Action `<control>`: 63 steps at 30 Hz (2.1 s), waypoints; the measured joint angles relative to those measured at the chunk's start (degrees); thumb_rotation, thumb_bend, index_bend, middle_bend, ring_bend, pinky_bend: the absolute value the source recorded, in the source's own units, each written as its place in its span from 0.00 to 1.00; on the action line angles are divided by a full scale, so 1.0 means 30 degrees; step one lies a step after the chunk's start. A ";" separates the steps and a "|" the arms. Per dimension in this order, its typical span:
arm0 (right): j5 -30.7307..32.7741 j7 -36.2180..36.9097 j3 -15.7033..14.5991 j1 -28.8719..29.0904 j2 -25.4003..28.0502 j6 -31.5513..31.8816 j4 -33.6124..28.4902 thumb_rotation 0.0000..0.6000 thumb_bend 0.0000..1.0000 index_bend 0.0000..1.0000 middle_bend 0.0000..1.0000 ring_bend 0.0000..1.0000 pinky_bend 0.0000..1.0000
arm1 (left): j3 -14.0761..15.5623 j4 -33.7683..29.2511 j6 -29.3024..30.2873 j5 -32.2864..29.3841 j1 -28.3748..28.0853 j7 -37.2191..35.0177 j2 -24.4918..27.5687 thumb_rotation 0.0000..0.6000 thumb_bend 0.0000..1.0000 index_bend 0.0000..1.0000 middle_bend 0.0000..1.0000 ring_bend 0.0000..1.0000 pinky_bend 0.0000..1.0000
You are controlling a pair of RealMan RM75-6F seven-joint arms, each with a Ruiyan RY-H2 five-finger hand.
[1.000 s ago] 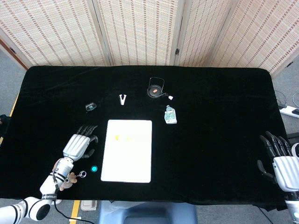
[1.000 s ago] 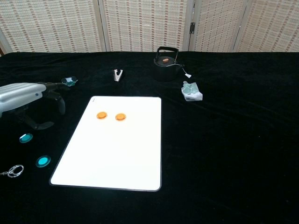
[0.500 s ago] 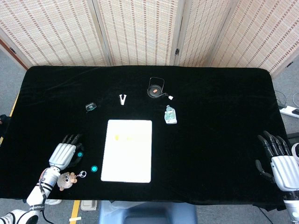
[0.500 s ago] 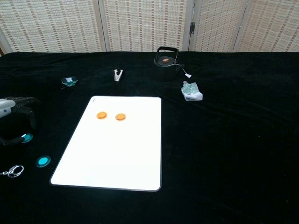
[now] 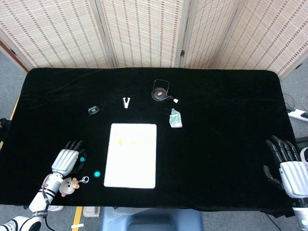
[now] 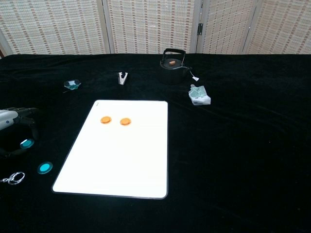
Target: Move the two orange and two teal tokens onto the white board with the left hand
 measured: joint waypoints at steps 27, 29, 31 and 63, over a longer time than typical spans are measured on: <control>-0.0002 -0.0137 0.0011 -0.0013 0.0056 0.0054 -0.0148 1.00 0.51 0.00 0.00 0.02 0.00 | -0.0855 -0.0167 -0.0193 0.0750 -0.0158 -0.0302 -0.0015 1.00 0.43 0.53 0.07 0.00 0.00; 0.0012 -0.0120 0.0005 -0.0003 0.0039 0.0020 -0.0123 1.00 0.51 0.00 0.00 0.02 0.00 | -0.1014 -0.0728 -0.0250 0.0959 -0.0414 -0.0327 0.0144 1.00 0.43 0.53 0.07 0.00 0.00; 0.0023 -0.0119 0.0006 0.0002 0.0035 0.0007 -0.0109 1.00 0.51 0.00 0.00 0.02 0.00 | -0.1199 -0.1276 -0.0386 0.1188 -0.0790 -0.0230 0.0241 1.00 0.43 0.53 0.07 0.00 0.00; 0.0337 0.0183 0.0039 -0.0179 -0.0005 0.0002 0.0154 1.00 0.51 0.00 0.00 0.01 0.00 | -0.1917 -0.2765 -0.3409 -0.0190 -0.3797 0.3040 -0.1690 1.00 0.43 0.34 0.04 0.00 0.00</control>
